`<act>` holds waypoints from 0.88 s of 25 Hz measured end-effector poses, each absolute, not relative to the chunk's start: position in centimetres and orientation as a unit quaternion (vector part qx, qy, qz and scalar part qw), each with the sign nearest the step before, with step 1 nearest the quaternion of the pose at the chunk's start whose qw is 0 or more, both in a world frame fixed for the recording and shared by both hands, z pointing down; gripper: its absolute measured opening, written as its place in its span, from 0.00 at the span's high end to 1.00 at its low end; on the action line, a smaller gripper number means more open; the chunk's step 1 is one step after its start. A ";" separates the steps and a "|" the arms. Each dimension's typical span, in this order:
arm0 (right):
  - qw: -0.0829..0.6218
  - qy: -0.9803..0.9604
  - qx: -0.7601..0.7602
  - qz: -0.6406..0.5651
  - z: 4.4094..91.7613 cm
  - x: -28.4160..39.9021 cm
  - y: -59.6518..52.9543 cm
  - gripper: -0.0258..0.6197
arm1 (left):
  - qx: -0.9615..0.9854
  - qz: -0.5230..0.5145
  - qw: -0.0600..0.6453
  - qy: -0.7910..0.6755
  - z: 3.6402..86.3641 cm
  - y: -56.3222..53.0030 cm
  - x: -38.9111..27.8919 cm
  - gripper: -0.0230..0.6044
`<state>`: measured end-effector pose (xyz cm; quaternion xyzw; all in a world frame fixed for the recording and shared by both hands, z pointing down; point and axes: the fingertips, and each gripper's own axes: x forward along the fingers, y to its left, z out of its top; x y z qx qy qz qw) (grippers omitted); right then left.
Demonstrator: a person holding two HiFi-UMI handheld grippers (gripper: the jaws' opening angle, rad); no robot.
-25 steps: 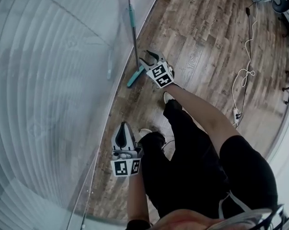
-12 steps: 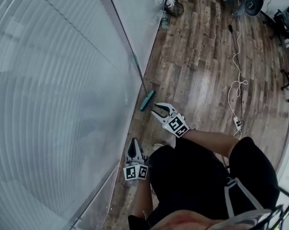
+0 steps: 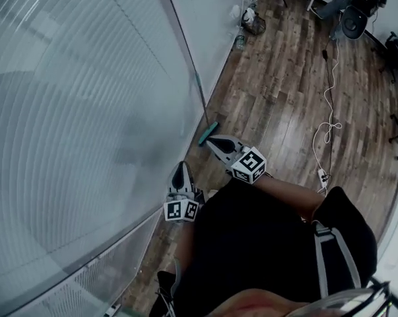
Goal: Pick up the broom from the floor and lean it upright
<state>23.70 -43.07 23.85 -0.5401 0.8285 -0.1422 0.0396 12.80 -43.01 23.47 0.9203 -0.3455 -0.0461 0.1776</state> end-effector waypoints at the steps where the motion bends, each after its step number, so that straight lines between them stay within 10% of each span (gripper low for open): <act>1: 0.040 0.837 -0.530 -0.128 22.4 23.5 -43.1 0.93 | 0.922 -0.050 0.164 -0.348 22.0 -43.0 13.5 0.93; 22: 0.030 0.869 -0.490 0.057 12.7 16.1 -40.9 0.93 | 0.880 -0.088 0.038 -0.465 13.7 -42.2 9.8 0.93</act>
